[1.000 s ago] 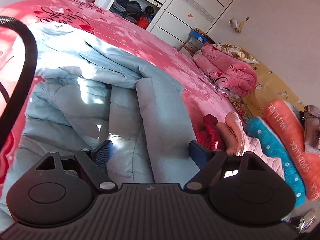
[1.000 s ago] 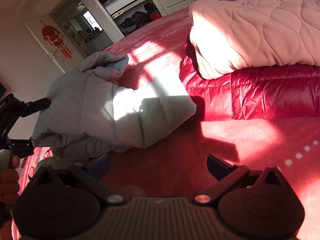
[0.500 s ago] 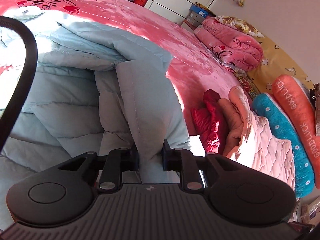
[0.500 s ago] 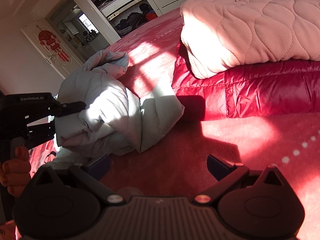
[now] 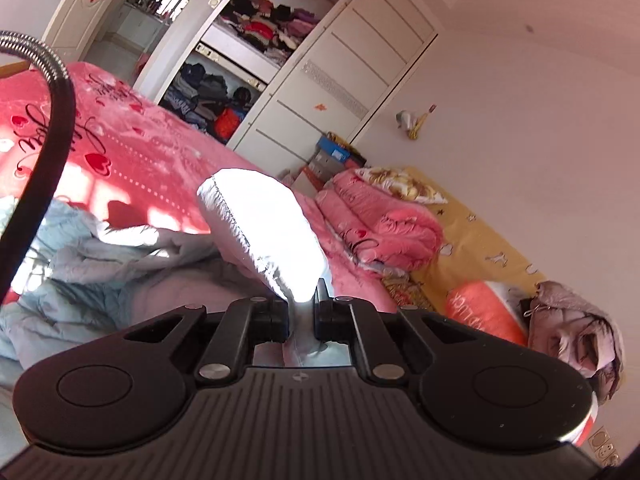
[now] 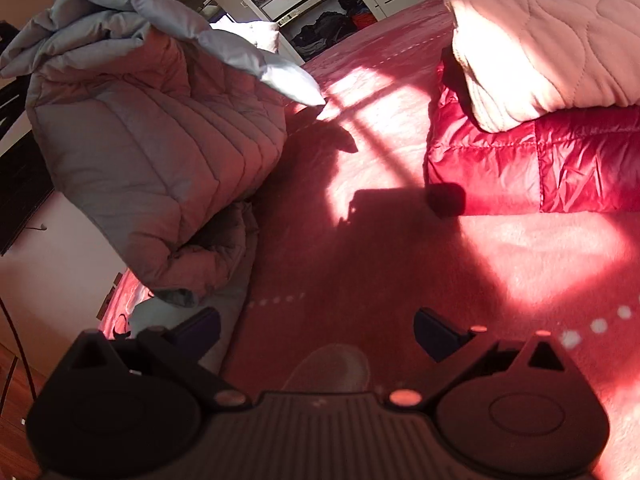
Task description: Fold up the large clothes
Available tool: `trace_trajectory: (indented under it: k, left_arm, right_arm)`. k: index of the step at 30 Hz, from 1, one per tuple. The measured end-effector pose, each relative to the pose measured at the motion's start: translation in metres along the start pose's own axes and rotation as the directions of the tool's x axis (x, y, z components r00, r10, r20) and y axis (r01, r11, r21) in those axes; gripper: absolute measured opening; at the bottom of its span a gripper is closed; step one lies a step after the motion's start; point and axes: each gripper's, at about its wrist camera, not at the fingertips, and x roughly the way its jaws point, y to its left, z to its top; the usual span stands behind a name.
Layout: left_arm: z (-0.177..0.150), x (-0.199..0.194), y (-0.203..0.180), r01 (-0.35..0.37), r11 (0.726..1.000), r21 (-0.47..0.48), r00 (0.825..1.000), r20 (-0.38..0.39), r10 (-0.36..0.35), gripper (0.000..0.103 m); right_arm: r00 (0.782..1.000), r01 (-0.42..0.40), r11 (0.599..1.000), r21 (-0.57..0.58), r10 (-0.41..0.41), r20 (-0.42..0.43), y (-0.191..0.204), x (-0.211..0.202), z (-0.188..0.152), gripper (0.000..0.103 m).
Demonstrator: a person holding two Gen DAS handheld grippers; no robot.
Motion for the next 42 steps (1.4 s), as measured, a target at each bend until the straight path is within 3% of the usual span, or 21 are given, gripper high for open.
trace_trajectory:
  k: [3,7,10,14,20,25,28,32,35,37,39,42]
  left_arm:
    - [0.020,-0.022,-0.005,-0.018,1.000,0.014,0.996,0.086,0.016,0.008]
    - [0.028,-0.038,0.017,-0.088,0.996,0.008,0.989,0.117,0.087,0.009]
    - [0.027,-0.053,0.049,-0.131,0.990,-0.040,0.982,0.128,0.136,0.009]
    - [0.030,-0.084,0.102,-0.191,0.972,-0.139,0.957,0.192,0.216,0.009]
    - [0.039,-0.142,0.190,-0.277,0.914,-0.297,0.885,0.292,0.363,0.009]
    - [0.039,-0.175,0.244,-0.337,0.852,-0.400,0.808,0.341,0.480,0.009]
    - [0.038,-0.194,0.272,-0.364,0.815,-0.451,0.770,0.346,0.536,0.009]
    - [0.032,-0.204,0.299,-0.392,0.774,-0.497,0.740,0.329,0.586,0.009]
    - [0.029,-0.205,0.312,-0.401,0.756,-0.517,0.732,0.315,0.604,0.008]
    - [0.030,-0.204,0.318,-0.395,0.749,-0.531,0.733,0.310,0.606,0.009]
    - [0.033,-0.200,0.319,-0.385,0.750,-0.538,0.734,0.314,0.602,0.009]
    - [0.035,-0.196,0.300,-0.374,0.761,-0.530,0.736,0.330,0.591,0.009]
  right_arm:
    - [0.999,-0.032,0.999,-0.035,0.030,-0.036,0.013,0.010,-0.012,0.102]
    - [0.996,-0.060,0.987,-0.150,0.049,-0.080,0.038,0.020,-0.028,0.102]
    - [0.994,-0.064,0.981,-0.185,0.046,-0.098,0.048,0.024,-0.035,0.102]
    - [0.992,-0.069,0.972,-0.226,0.043,-0.122,0.056,0.032,-0.042,0.102]
    - [0.984,-0.117,0.958,-0.261,0.075,-0.164,0.078,0.058,-0.055,0.096]
    - [0.985,-0.080,0.944,-0.319,0.026,-0.168,0.099,0.095,-0.060,0.097]
    - [0.988,-0.063,0.931,-0.360,0.007,-0.154,0.109,0.112,-0.058,0.102]
    - [0.990,-0.054,0.920,-0.389,-0.003,-0.144,0.122,0.134,-0.053,0.101]
    - [0.990,-0.048,0.929,-0.368,-0.003,-0.138,0.129,0.141,-0.049,0.076]
    - [0.990,-0.044,0.929,-0.368,-0.009,-0.141,0.134,0.142,-0.048,0.045]
    - [0.987,-0.058,0.935,-0.349,0.002,-0.159,0.137,0.140,-0.045,0.022]
    - [0.993,-0.019,0.924,-0.383,-0.026,-0.113,0.147,0.125,-0.043,0.008]
